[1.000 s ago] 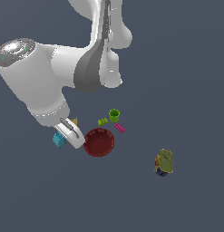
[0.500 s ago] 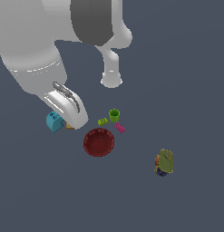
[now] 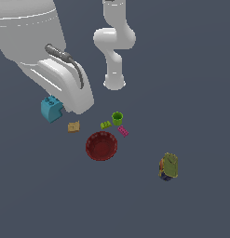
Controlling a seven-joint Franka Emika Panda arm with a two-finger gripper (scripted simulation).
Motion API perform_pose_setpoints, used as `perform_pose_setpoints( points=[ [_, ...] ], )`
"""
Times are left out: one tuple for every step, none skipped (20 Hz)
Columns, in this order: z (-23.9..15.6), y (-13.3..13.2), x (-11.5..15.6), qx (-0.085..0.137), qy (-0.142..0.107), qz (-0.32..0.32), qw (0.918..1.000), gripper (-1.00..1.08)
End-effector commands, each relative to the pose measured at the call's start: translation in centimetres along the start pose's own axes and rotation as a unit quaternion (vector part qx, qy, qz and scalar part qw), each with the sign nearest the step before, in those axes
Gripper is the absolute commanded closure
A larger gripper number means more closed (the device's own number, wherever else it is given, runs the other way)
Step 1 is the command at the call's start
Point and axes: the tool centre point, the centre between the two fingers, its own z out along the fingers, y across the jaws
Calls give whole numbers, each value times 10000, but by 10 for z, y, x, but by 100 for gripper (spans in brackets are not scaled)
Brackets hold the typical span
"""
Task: Pick up a designated object from a clutter of objects.
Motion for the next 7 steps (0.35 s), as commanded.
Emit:
perform_pose_setpoints(
  points=[
    [-9, -2, -1, 0, -1, 0, 10000, 108],
    [-11, -3, -1, 0, -1, 0, 10000, 108],
    [-12, -3, -1, 0, -1, 0, 10000, 108],
    [-14, -3, -1, 0, -1, 0, 10000, 108],
    [-14, -4, -1, 1, -2, -2, 10000, 108],
    [-15, -4, -1, 1, -2, -2, 10000, 108],
    [-15, -4, -1, 1, -2, -2, 10000, 108]
  ],
)
